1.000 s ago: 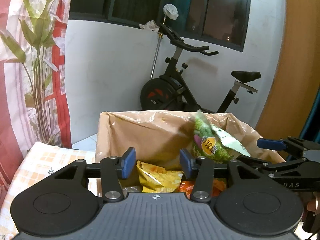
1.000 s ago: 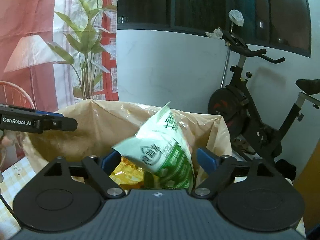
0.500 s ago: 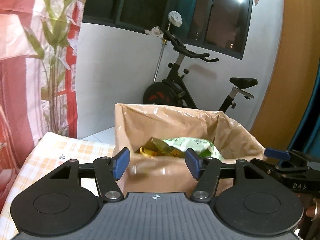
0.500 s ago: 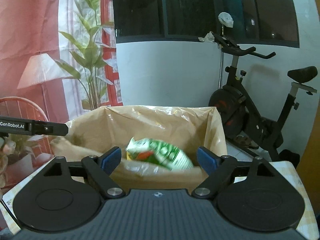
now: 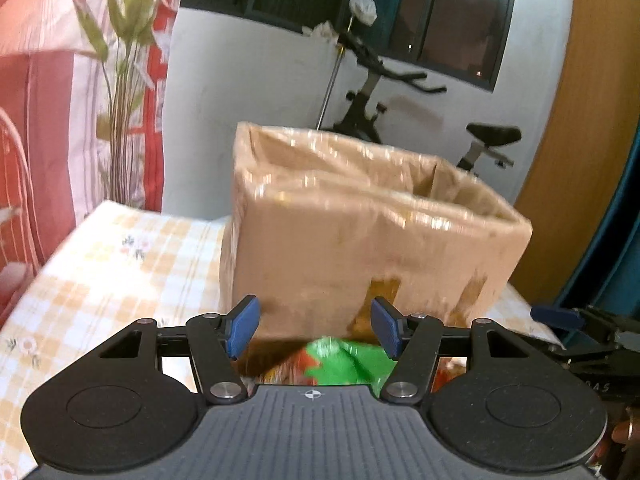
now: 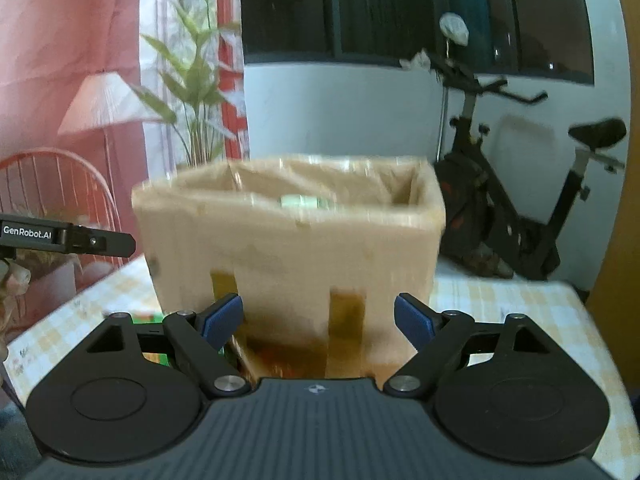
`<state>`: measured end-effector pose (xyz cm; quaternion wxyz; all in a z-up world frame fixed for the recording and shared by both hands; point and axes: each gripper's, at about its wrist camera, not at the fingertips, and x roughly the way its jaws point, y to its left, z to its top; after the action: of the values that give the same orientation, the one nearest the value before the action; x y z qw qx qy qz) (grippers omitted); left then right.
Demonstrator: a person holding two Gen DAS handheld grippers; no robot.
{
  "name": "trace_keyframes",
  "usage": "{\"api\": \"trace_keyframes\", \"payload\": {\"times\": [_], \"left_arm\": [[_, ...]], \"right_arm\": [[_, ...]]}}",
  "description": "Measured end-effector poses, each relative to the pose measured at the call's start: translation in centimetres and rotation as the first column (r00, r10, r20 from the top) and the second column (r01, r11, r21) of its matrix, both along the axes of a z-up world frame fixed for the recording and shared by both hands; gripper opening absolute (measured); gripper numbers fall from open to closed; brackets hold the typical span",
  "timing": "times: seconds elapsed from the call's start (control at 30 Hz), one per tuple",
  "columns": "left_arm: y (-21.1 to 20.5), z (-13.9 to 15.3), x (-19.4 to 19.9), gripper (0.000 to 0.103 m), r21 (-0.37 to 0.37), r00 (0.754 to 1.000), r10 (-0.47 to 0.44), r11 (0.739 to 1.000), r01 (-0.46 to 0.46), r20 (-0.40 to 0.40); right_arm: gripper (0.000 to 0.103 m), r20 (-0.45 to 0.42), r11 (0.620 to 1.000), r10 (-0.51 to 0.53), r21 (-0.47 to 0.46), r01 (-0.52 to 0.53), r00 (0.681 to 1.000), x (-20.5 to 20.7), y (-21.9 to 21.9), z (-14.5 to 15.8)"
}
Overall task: Organize snacks
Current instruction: 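Grasp the green triangle-chip bag with the left gripper while the right gripper grasps the orange-white bread packet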
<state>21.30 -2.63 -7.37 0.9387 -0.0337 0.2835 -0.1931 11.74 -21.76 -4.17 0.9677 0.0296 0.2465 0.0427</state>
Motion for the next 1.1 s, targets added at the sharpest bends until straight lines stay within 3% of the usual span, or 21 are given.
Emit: {"api": "trace_keyframes", "payload": {"times": [0.13,0.27,0.37,0.57,0.67,0.83,0.97,1.07,1.1], "left_arm": [[0.2,-0.7,-0.1,0.064,0.003,1.0,0.002,1.0,-0.002,-0.015],[0.1,-1.7,0.3,0.064,0.003,0.999,-0.001,1.0,0.001,-0.05],[-0.4,-2.4,0.7,0.064,0.009,0.997,-0.029,1.0,0.029,-0.065],[-1.3,-4.4,0.3,0.064,0.043,0.994,-0.09,0.995,0.093,-0.064],[-1.1,-5.1,0.6,0.073,0.045,0.991,-0.095,0.994,0.099,-0.092],[-0.9,-6.1,1.6,0.077,0.025,0.988,-0.078,0.996,0.082,-0.135],[-1.6,-6.6,2.1,0.079,0.057,0.986,-0.091,0.993,0.099,-0.137],[-1.8,-6.7,1.8,0.078,0.072,0.987,-0.089,0.992,0.099,-0.131],[-1.7,-6.7,1.8,0.068,0.075,0.988,-0.085,0.993,0.095,-0.127]], "right_arm": [[0.083,-0.089,1.0,-0.005,-0.007,0.005,0.996,-0.6,0.0,-2.7],[0.066,-0.215,0.999,-0.008,-0.033,0.001,0.977,-0.8,0.3,-5.5],[0.064,-0.266,1.0,-0.002,0.001,0.003,0.964,-1.0,0.0,-6.8],[0.063,-0.281,1.0,0.009,0.011,-0.006,0.96,-1.1,-0.2,-7.2],[0.063,-0.294,1.0,0.013,0.016,-0.008,0.956,-1.1,-0.2,-7.4],[0.062,-0.317,1.0,0.019,0.028,-0.01,0.948,-0.7,0.2,-8.0],[0.062,-0.33,0.999,0.027,0.026,-0.02,0.944,-0.6,0.4,-8.3],[0.061,-0.337,1.0,0.02,0.023,-0.013,0.941,-0.6,0.3,-8.4],[0.061,-0.339,1.0,0.016,0.023,-0.009,0.941,-0.6,0.2,-8.5]]}}
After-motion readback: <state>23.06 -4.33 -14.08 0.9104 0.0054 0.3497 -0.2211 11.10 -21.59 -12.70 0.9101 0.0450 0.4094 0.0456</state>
